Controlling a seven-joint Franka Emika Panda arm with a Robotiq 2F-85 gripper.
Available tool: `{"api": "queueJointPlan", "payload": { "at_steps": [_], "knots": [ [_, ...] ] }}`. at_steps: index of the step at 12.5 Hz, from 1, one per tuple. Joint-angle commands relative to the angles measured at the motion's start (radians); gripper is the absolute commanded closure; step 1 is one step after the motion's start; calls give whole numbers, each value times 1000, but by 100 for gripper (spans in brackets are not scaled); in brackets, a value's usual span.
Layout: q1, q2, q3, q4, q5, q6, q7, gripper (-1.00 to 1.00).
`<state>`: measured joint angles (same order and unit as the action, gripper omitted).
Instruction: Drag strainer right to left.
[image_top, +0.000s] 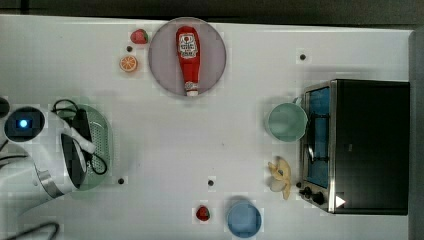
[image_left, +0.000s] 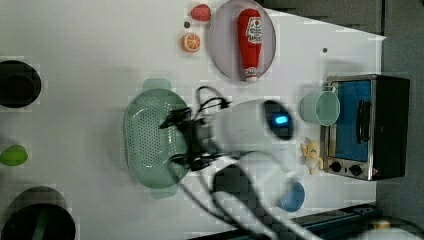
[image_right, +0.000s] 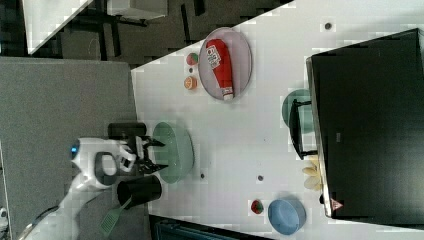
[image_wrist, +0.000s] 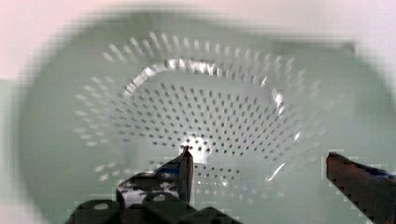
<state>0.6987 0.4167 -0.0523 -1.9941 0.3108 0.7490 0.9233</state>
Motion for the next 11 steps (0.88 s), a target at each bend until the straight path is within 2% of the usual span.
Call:
{"api": "queueJointPlan", "payload": {
  "at_steps": [1, 5, 7, 10, 11],
  "knots": [
    [-73, -249, -173, 36, -57, -121, -346, -100],
    [-86, -455, -408, 37, -301, -310, -713, -100],
    [-90, -542, -494, 38, -387, -434, -845, -100],
    [-94, -644, -559, 38, -408, -571, -872, -100],
    [-97, -673, -565, 39, -443, -589, -873, -100]
  ]
}}
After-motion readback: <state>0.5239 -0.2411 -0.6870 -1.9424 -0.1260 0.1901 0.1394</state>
